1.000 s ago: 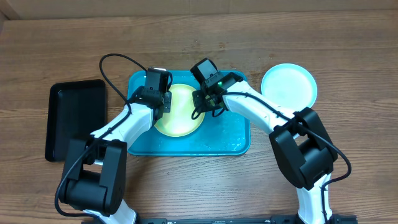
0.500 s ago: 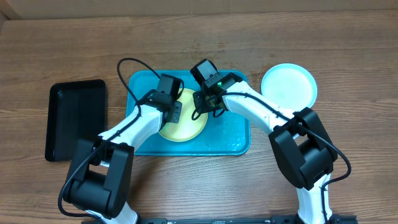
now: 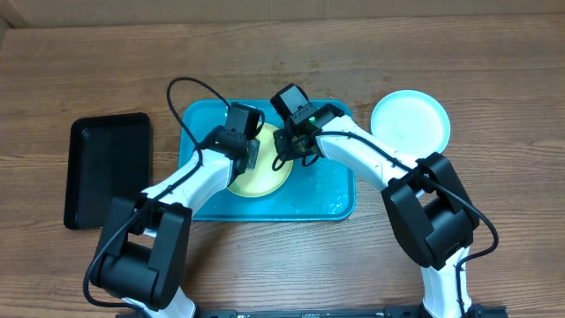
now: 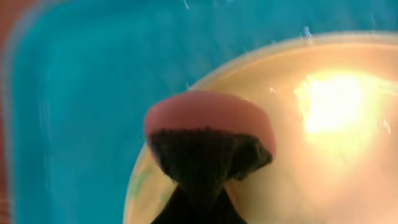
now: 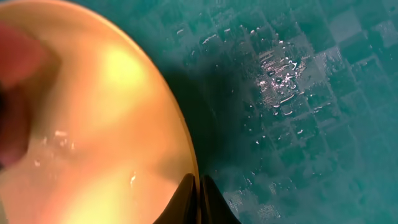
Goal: Clean dirty plates on tray and stack at the side
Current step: 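Lower the plate and scrub it again with the left gripper's sponge, then scrub the yellow-green plate with the sponge in the left gripper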
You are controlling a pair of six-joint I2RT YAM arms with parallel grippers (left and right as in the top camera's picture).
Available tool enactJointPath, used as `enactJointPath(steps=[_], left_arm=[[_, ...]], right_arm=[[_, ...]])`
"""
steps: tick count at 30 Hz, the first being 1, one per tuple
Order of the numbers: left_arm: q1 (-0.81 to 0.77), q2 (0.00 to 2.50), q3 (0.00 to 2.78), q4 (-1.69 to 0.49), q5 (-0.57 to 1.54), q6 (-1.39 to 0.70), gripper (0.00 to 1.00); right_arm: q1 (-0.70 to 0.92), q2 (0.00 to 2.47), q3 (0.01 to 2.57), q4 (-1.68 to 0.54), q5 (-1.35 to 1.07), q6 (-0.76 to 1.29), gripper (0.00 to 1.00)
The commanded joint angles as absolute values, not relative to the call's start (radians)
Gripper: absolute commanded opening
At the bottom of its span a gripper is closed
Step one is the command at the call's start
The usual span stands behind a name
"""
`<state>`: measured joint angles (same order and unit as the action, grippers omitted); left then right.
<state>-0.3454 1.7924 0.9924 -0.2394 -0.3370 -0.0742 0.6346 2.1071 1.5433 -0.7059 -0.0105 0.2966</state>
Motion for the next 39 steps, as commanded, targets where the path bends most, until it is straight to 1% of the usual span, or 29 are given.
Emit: enactJointPath(steps=[1, 4, 8, 11, 17, 30, 35, 39], left_arm=[[-0.342, 1.809, 0.984, -0.152, -0.538, -0.067, 0.04], [-0.339, 1.809, 0.984, -0.067, -0.546, -0.068, 0.04], [-0.339, 1.809, 0.984, -0.029, -0.449, -0.118, 0.04], [-0.339, 1.809, 0.984, -0.060, -0.372, -0.149, 0.04], [-0.339, 1.811, 0.982, -0.189, -0.279, -0.183, 0.04], [-0.331, 1.811, 0.877, -0.200, -0.374, -0.176, 0.04], [-0.322, 1.811, 0.874, -0.240, -0.367, -0.181, 0.04], [-0.320, 1.811, 0.874, -0.162, -0.382, -0.180, 0.04]], right_arm=[[0.633, 2.104, 1.542, -0.704, -0.001, 0.307, 0.04], [0.633, 2.104, 1.542, -0.704, -0.001, 0.307, 0.04], [0.633, 2.104, 1.542, -0.708, -0.001, 0.307, 0.04], [0.633, 2.104, 1.542, -0.712, -0.001, 0.307, 0.04], [0.633, 2.104, 1.542, -0.702, -0.001, 0.307, 0.04], [0.633, 2.104, 1.542, -0.700, -0.001, 0.307, 0.04], [0.633, 2.104, 1.542, -0.707, -0.001, 0.307, 0.04], [0.634, 2.104, 1.542, -0.707, -0.001, 0.307, 0.04]])
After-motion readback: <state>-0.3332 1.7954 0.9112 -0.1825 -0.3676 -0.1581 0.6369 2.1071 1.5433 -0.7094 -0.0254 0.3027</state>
